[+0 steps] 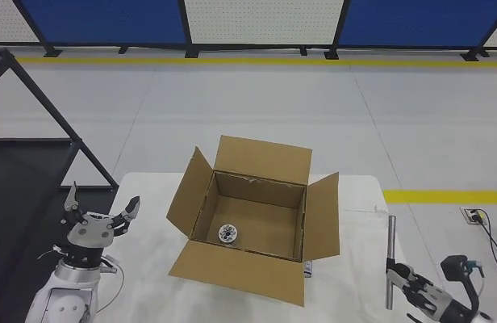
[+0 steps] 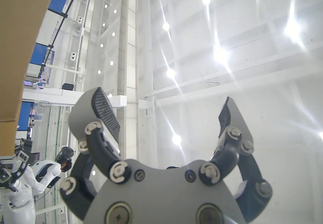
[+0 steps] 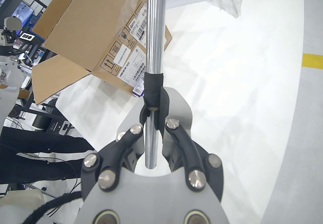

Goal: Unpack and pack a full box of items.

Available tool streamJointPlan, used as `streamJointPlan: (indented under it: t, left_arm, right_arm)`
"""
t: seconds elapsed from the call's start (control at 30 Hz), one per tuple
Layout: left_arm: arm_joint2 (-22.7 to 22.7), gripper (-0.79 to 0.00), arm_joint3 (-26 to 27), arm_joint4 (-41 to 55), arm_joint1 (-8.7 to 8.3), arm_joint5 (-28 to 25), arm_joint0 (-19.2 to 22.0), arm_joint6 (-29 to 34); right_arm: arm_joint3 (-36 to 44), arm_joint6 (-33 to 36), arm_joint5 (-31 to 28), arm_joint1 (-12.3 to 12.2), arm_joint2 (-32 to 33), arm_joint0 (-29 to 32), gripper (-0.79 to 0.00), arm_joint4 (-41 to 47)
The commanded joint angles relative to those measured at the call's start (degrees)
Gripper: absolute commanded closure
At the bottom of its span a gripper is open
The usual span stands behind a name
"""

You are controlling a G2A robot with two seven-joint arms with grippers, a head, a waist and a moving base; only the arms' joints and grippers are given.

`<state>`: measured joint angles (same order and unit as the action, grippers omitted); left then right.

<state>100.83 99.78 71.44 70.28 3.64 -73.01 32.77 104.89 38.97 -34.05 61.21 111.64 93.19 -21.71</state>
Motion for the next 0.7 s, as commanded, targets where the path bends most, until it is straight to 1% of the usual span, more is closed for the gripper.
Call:
streamJointPlan:
  t: [0.0, 0.67]
  left_arm:
    - [0.02, -0.785, -0.03, 0.09, -0.01, 0.09, 0.00, 0.04]
    - [0.52, -0.785, -0.50, 1.01, -0.06, -0.04, -0.23, 0.67]
  right_arm:
    - [0.16, -0.53, -0.02, -0.07, 0.26, 0.34, 0.000, 0.25]
    - [2.62, -4.86, -0.26, -0.61, 3.64, 4.14, 0.000, 4.08]
